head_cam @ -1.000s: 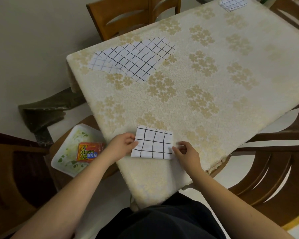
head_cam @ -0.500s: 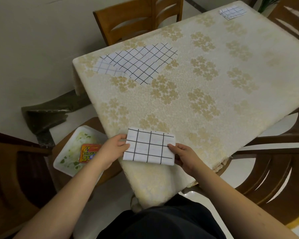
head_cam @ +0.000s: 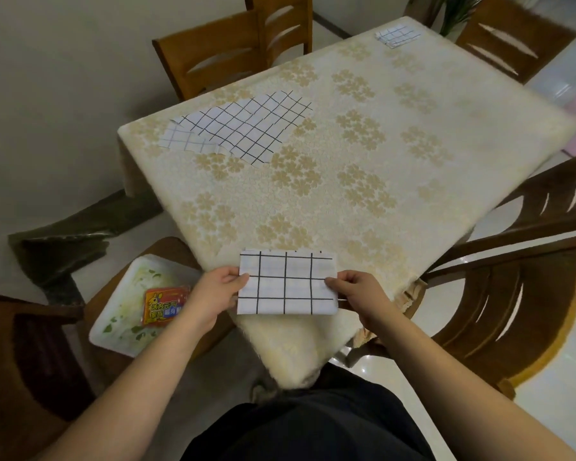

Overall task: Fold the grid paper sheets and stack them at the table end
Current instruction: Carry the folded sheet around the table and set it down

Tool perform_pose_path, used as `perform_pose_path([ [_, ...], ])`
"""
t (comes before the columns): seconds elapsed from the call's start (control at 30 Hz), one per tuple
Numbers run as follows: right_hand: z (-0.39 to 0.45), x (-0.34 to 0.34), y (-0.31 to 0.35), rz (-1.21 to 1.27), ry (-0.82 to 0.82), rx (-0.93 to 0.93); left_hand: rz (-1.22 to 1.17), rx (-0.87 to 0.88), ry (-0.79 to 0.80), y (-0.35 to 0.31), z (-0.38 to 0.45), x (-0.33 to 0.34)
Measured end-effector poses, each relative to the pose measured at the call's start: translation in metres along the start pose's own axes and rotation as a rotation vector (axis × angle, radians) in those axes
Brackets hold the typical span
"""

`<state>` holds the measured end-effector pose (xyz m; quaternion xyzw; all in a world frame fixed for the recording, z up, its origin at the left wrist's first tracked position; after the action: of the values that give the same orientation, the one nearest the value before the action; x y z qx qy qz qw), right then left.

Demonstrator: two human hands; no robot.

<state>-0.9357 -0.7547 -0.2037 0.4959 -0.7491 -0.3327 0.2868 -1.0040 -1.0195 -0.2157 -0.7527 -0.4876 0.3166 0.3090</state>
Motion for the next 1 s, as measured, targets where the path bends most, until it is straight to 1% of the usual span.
perform_pose_path([
  [0.13, -0.028, -0.019, -0.008, 0.083, -0.066, 0.018, 0.054, 0.019, 0.095, -0.003, -0.005, 0.014],
  [0.27, -0.058, -0.044, -0.017, 0.148, -0.076, 0.06, 0.093, 0.047, 0.201, -0.013, -0.014, 0.043],
  [0.4, -0.087, -0.07, -0.022, 0.181, -0.144, 0.03, 0.159, 0.108, 0.312, -0.029, -0.025, 0.077],
  [0.5, -0.104, -0.092, -0.027, 0.227, -0.208, 0.018, 0.168, 0.111, 0.33, -0.035, -0.03, 0.101],
  [0.57, -0.115, -0.109, -0.031, 0.216, -0.26, 0.002, 0.185, 0.115, 0.348, -0.04, -0.035, 0.119],
  [0.77, -0.163, -0.173, -0.051, 0.216, -0.477, -0.049, 0.266, 0.107, 0.459, -0.048, -0.069, 0.188],
  [0.9, -0.209, -0.222, -0.075, 0.265, -0.566, -0.11, 0.319, 0.102, 0.529, -0.043, -0.101, 0.245],
  [1.0, -0.249, -0.259, -0.091, 0.327, -0.599, -0.182, 0.353, 0.093, 0.559, -0.034, -0.13, 0.289],
])
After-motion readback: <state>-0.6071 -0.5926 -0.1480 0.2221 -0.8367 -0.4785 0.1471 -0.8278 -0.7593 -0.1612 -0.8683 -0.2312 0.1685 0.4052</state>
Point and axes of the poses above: each hand's wrist, its own z-axis towards the middle knuckle, its own x-axis out of the palm, y = z × x, the point moved 8 cm from there along z, towards the middle knuckle, and after that the axes turned 10 degrees about z, right-handed, at the moved point
